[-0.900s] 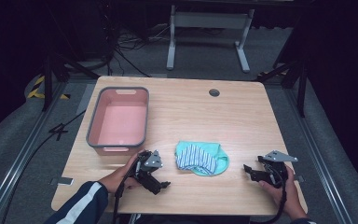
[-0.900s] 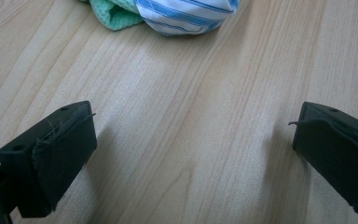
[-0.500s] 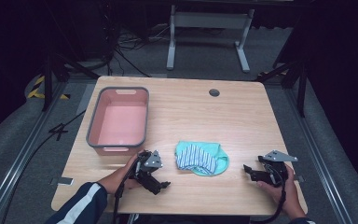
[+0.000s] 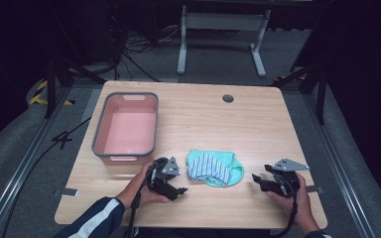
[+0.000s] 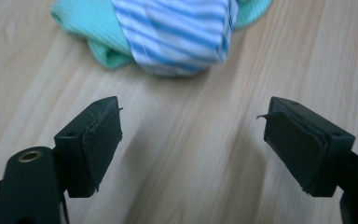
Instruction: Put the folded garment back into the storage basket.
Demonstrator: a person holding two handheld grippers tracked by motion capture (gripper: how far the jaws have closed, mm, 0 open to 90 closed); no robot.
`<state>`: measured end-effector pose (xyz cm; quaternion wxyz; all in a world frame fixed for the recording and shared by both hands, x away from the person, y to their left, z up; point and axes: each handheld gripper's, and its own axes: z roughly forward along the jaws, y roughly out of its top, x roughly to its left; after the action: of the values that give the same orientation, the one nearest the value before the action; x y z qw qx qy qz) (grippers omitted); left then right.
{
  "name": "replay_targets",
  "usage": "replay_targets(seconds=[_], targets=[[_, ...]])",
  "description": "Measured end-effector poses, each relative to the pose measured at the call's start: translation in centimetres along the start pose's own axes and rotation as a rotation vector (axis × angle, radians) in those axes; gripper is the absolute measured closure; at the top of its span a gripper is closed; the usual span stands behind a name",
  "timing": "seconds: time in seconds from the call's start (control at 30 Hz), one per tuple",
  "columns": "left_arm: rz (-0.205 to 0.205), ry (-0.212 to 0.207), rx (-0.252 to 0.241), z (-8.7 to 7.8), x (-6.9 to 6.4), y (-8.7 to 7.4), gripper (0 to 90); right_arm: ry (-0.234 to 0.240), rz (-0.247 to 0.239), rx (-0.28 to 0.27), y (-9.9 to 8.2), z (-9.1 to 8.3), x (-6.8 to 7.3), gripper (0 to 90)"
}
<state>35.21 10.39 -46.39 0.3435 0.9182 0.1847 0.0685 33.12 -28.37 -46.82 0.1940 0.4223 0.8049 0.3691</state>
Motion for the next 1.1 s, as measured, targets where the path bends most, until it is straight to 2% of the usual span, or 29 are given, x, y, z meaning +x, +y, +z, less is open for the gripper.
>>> replay_targets(seconds=[0.07, 0.1, 0.13, 0.17, 0.2, 0.27, 0.37, 0.4, 0.47, 0.6, 0.67, 0.73, 0.8, 0.83, 0.87, 0.93, 0.97, 1.0, 1.03, 1.1], targets=[[-0.005, -0.004, -0.017, -0.1, 0.1, 0.4, 28.5, 0.022, -0.022, -0.006, 1.0, 0.4, 1.1, 36.7], [-0.011, 0.000, -0.026, -0.2, 0.2, 0.8, 28.5, 0.022, -0.022, -0.006, 1.0, 0.4, 1.1, 36.7], [-0.012, 0.018, -0.040, -0.3, 0.2, 1.2, 30.0, 0.037, -0.049, -0.008, 1.9, 0.8, 2.3, 37.7], [-0.016, 0.039, -0.042, -0.3, 0.4, 2.0, 34.4, 0.029, -0.070, -0.005, 2.4, 1.1, 2.8, 38.4], [-0.016, 0.039, -0.042, -0.3, 0.4, 2.0, 37.9, 0.029, -0.070, -0.005, 2.4, 1.1, 2.8, 38.4], [-0.010, 0.049, -0.057, -0.4, 0.7, 2.6, 44.9, 0.040, -0.103, -0.015, 3.6, 2.0, 3.9, 41.2], [-0.035, 0.053, -0.065, -0.2, 1.3, 3.3, 46.5, 0.048, -0.104, -0.014, 4.2, 2.6, 4.2, 41.7], [-0.043, 0.066, -0.072, 0.0, 1.5, 3.5, 48.6, 0.049, -0.106, -0.014, 4.4, 2.9, 4.3, 41.8], [-0.043, 0.082, -0.057, 0.6, 1.8, 3.9, 49.3, 0.046, -0.094, -0.007, 4.9, 3.6, 4.4, 40.8], [-0.056, 0.102, -0.037, 1.7, 2.1, 4.2, 48.2, 0.014, -0.073, 0.001, 5.1, 4.6, 4.3, 39.2], [-0.061, 0.118, -0.020, 2.3, 2.5, 4.3, 47.6, 0.004, -0.069, 0.029, 5.1, 5.3, 4.3, 38.4], [-0.074, 0.108, -0.008, 2.9, 2.9, 4.1, 45.8, -0.012, -0.062, 0.060, 4.9, 5.8, 4.2, 38.0], [-0.106, 0.099, 0.003, 3.8, 3.3, 3.8, 38.4, -0.015, -0.040, 0.086, 4.6, 6.3, 4.1, 36.3], [-0.106, 0.099, 0.003, 3.8, 3.3, 3.8, 36.8, -0.015, -0.040, 0.086, 4.6, 6.3, 4.1, 36.3], [-0.125, 0.089, -0.006, 3.9, 3.4, 3.7, 36.8, -0.015, -0.033, 0.081, 4.4, 6.3, 4.1, 37.3], [-0.153, 0.086, -0.015, 4.0, 3.6, 3.4, 31.8, 0.007, -0.039, 0.086, 4.4, 6.2, 4.1, 42.6], [-0.176, 0.078, -0.017, 4.1, 3.8, 3.2, 28.5, 0.018, -0.030, 0.087, 4.4, 6.2, 4.1, 44.4], [-0.214, 0.056, -0.043, 4.3, 4.0, 2.9, 26.3, 0.032, -0.018, 0.088, 4.4, 6.2, 4.0, 48.0], [-0.211, 0.061, -0.050, 4.3, 3.9, 2.8, 24.5, 0.054, -0.013, 0.087, 4.3, 6.2, 3.8, 48.8], [-0.194, 0.067, -0.053, 4.4, 3.7, 2.7, 22.3, 0.061, -0.017, 0.091, 4.3, 6.1, 3.7, 49.7]])
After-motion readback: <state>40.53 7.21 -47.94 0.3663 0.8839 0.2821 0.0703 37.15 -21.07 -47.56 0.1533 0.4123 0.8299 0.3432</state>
